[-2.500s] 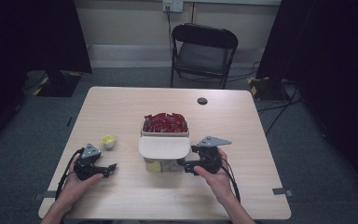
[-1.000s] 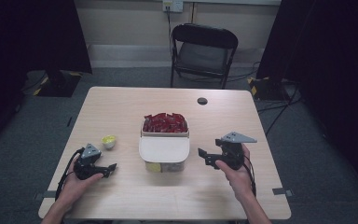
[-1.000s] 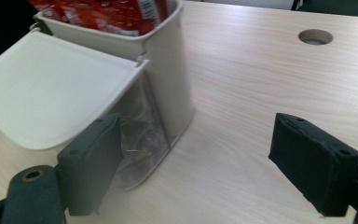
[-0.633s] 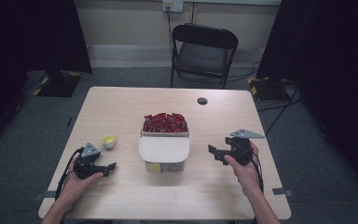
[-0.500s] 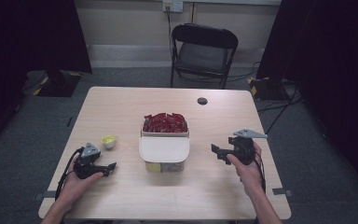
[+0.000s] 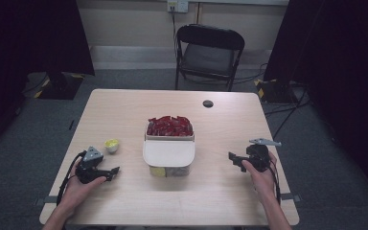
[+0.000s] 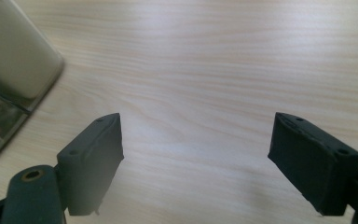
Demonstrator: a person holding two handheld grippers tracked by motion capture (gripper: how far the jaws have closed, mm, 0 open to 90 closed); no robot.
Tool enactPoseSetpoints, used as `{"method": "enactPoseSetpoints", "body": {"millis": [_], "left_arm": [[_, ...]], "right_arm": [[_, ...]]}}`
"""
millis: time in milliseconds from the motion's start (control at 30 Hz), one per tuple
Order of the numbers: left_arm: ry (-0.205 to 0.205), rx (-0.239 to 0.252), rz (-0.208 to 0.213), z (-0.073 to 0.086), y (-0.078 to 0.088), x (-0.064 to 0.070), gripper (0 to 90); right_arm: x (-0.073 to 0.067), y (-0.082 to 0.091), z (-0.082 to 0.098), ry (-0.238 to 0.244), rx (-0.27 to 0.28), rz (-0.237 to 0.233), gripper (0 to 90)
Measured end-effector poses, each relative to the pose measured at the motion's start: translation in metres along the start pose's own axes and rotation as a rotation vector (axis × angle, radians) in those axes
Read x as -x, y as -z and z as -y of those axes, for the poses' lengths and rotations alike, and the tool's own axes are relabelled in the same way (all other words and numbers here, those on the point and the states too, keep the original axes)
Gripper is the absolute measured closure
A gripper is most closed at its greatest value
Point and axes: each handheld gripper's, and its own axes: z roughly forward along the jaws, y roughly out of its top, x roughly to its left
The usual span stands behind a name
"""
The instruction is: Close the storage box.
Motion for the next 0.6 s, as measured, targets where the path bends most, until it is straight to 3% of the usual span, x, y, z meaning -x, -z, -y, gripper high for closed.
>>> {"method": "enactPoseSetpoints", "body": {"millis": [100, 133, 467, 600], "left_arm": [[0.000, 0.000, 0.000, 0.000, 0.000, 0.000, 14.8], [-0.001, -0.001, 0.000, 0.000, 0.000, 0.000, 14.8], [-0.001, 0.000, 0.000, 0.000, 0.000, 0.000, 14.8], [-0.001, -0.001, 0.000, 0.000, 0.000, 0.000, 14.8]], "right_arm": [[0.006, -0.005, 0.006, -0.004, -0.028, 0.027, 16.7], [0.007, -0.008, 0.009, 0.000, -0.045, 0.056, 16.9], [0.012, -0.017, 0.021, 0.019, -0.112, 0.119, 15.4], [0.012, -0.018, 0.022, 0.030, -0.103, 0.153, 15.0]]}}
